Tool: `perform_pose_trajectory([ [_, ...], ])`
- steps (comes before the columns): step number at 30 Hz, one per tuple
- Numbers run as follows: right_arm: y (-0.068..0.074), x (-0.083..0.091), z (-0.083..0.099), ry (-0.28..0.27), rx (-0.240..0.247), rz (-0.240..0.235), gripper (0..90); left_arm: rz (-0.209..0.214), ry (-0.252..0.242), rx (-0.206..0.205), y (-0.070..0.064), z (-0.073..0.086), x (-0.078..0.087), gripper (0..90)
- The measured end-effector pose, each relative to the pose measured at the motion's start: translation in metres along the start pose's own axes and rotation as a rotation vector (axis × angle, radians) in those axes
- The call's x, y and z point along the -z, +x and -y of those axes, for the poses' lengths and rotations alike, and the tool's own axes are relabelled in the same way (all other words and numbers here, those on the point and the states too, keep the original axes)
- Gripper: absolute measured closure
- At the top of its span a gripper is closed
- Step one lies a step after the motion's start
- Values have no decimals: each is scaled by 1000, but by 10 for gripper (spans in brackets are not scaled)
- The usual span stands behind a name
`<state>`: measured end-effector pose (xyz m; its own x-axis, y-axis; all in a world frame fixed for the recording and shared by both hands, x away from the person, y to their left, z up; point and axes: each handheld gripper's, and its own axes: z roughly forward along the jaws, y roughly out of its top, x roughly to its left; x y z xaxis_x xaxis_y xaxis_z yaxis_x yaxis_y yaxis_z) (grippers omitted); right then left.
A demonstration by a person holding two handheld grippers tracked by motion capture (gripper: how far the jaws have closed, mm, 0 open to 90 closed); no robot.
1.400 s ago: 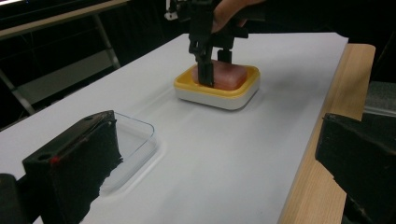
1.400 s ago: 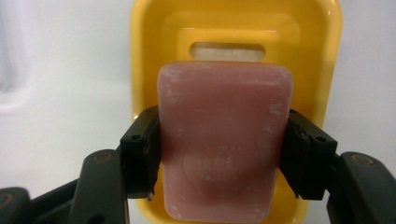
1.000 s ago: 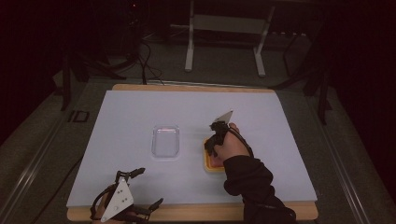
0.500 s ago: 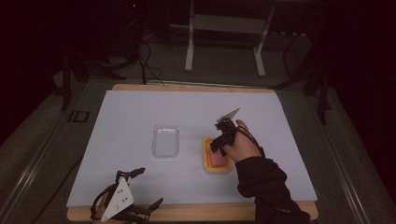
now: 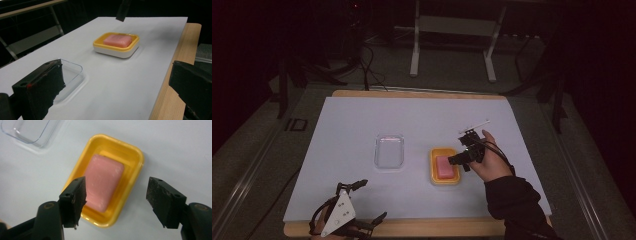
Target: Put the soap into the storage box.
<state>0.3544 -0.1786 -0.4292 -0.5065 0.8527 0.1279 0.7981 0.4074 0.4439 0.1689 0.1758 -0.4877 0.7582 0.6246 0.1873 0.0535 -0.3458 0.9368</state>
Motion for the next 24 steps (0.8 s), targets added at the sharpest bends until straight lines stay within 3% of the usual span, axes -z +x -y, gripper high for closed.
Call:
perform_pose_trajectory([
  [2,-5,2,6,-5,29,1,324,-1,0,0,0,0,0,4],
  [11,-21,8,29,-71,51,-16,322,-3,-1,1,0,0,0,4],
  [24,-42,14,66,-127,27,8,335,-5,0,1,0,0,0,4],
])
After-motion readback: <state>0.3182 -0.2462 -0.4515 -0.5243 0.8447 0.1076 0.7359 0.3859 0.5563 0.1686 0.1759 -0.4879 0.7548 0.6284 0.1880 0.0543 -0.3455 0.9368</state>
